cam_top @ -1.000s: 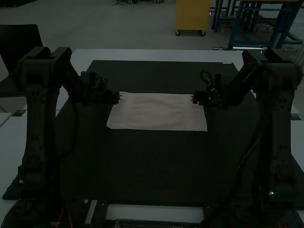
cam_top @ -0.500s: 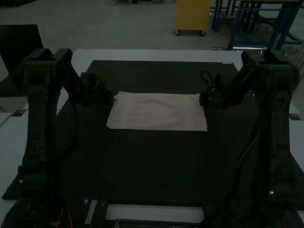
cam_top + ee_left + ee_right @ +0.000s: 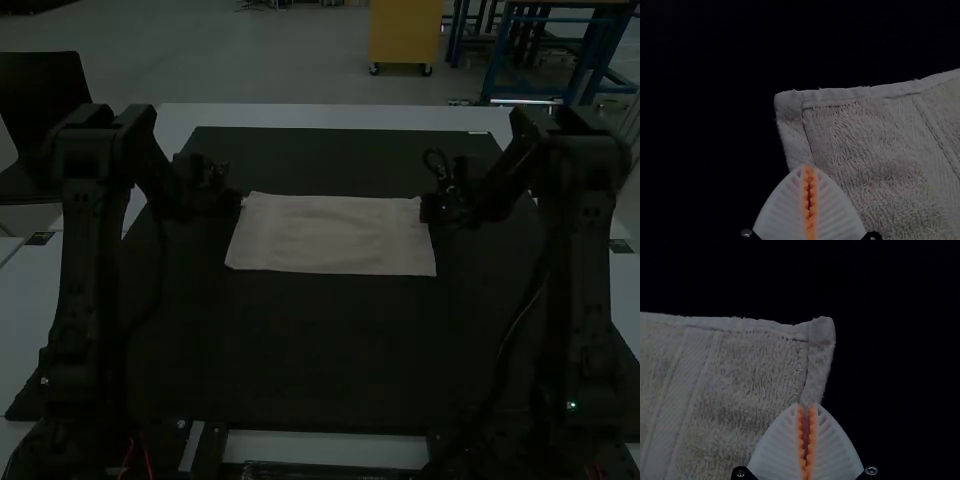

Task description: Fold the towel.

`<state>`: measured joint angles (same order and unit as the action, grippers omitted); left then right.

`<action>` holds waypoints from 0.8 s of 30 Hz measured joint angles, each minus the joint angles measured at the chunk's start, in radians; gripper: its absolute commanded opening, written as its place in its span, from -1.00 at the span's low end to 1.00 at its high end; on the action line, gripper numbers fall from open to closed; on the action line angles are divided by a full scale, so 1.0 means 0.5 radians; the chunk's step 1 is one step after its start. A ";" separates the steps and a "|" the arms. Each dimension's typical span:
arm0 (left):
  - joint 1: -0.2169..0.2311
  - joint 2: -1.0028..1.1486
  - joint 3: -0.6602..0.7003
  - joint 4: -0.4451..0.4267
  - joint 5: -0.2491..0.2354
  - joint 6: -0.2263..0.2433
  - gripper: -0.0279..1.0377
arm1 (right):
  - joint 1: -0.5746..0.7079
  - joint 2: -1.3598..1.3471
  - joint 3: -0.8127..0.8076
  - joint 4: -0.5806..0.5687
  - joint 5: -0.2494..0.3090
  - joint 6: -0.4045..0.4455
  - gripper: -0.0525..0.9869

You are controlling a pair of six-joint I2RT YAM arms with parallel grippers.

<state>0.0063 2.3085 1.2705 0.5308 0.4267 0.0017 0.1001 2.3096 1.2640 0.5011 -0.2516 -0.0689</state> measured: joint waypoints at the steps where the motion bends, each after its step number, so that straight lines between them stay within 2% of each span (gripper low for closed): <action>1: 0.000 0.000 0.014 -0.010 0.001 -0.007 -0.91 | -0.002 0.000 0.002 -0.003 -0.002 0.004 -0.94; 11: 0.000 -0.025 0.062 -0.174 0.001 -0.019 -0.91 | -0.029 -0.058 0.002 -0.040 -0.030 0.027 -0.94; 19: 0.005 -0.168 0.027 -0.201 0.031 0.003 -0.91 | -0.066 -0.202 0.002 -0.101 -0.068 0.035 -0.94; 24: 0.019 -0.259 -0.018 -0.294 0.040 0.035 -0.91 | -0.066 -0.217 -0.002 -0.141 -0.085 0.041 -0.94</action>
<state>0.0158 2.1792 1.2617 0.3840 0.4465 0.0193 0.0669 2.2013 1.2629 0.4305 -0.2939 -0.0483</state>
